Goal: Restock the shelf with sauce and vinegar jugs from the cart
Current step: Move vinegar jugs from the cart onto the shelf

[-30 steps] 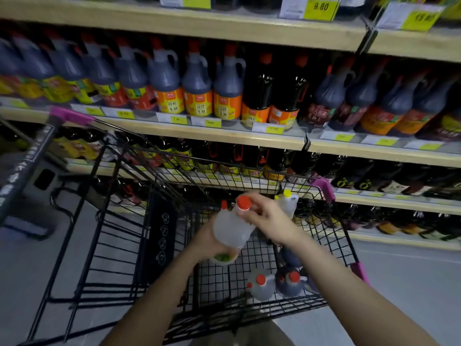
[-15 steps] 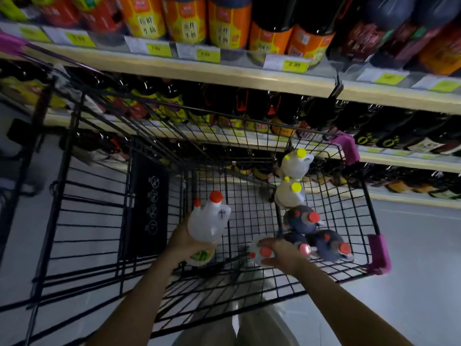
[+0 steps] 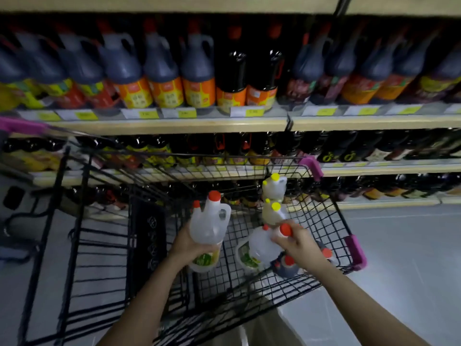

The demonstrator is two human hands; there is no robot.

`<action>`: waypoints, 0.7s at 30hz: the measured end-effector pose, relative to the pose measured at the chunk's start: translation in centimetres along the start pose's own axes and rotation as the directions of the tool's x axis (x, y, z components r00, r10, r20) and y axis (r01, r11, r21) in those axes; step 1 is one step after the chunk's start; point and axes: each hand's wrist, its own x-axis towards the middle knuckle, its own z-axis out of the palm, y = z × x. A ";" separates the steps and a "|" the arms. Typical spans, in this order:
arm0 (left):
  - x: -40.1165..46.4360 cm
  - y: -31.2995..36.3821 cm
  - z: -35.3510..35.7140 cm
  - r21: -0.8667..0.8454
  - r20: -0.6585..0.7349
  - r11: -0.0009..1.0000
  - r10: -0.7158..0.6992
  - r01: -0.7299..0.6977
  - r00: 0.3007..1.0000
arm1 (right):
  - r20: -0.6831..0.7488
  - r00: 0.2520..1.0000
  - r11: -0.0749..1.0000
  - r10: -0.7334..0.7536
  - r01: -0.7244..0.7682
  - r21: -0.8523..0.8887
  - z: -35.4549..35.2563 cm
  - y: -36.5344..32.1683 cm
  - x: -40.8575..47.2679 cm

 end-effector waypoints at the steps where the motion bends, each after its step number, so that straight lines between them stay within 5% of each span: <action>1: 0.0 1.4 0.4 0.011 0.012 1.000 0.028 -0.028 1.000 | -0.066 0.998 0.996 0.002 0.004 0.090 -1.1 -0.9 -0.5; 8: -1.2 8.6 5.6 0.030 0.083 0.979 0.199 -0.202 0.976 | -0.492 0.863 0.844 0.117 0.175 0.507 -8.7 -4.8 -4.1; 13: -2.4 12.2 12.2 0.009 0.169 0.968 0.247 -0.252 0.954 | -0.541 0.791 0.654 0.285 0.252 0.713 -14.8 -3.1 -7.4; 21: -5.0 15.2 28.6 -0.028 0.286 0.949 0.309 -0.314 0.907 | -0.535 0.774 0.654 0.338 0.216 0.725 -25.9 6.5 -14.1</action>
